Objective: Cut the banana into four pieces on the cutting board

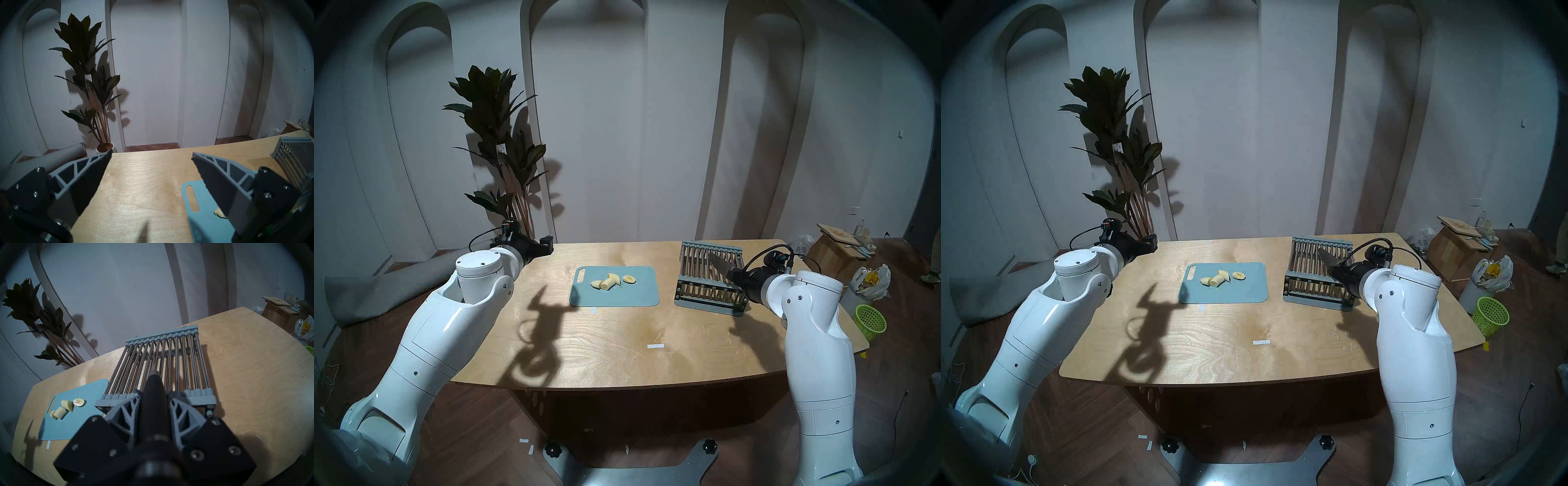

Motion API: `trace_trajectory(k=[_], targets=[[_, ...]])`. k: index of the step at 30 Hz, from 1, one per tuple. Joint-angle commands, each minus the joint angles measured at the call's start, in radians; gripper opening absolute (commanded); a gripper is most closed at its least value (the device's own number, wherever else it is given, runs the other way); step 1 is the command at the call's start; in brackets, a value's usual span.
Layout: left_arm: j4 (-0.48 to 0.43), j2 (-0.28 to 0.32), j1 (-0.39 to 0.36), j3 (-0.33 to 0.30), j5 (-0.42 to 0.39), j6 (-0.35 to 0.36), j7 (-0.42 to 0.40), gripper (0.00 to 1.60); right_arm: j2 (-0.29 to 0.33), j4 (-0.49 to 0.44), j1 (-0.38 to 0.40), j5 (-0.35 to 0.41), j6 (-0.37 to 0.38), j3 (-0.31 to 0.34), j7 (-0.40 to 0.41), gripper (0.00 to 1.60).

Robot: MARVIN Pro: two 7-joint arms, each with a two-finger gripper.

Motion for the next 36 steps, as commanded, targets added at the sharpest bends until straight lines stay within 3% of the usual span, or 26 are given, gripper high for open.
trace_trajectory(k=[1, 12, 24, 36], targets=[[-0.019, 0.001, -0.018, -0.008, 0.001, -0.009, -0.006, 1.60, 0.010, 0.058, 0.064, -0.029, -0.027, -0.027, -0.016, 0.00], [-0.018, 0.001, -0.018, -0.008, 0.001, -0.009, -0.007, 1.60, 0.020, 0.148, 0.182, -0.048, -0.040, -0.081, -0.021, 0.00], [-0.018, 0.001, -0.018, -0.008, 0.001, -0.009, -0.007, 1.60, 0.028, 0.184, 0.226, -0.052, -0.012, -0.097, -0.028, 0.00], [-0.018, 0.001, -0.018, -0.008, 0.001, -0.009, -0.007, 1.60, 0.086, 0.325, 0.298, -0.087, -0.004, -0.127, -0.005, 0.00]])
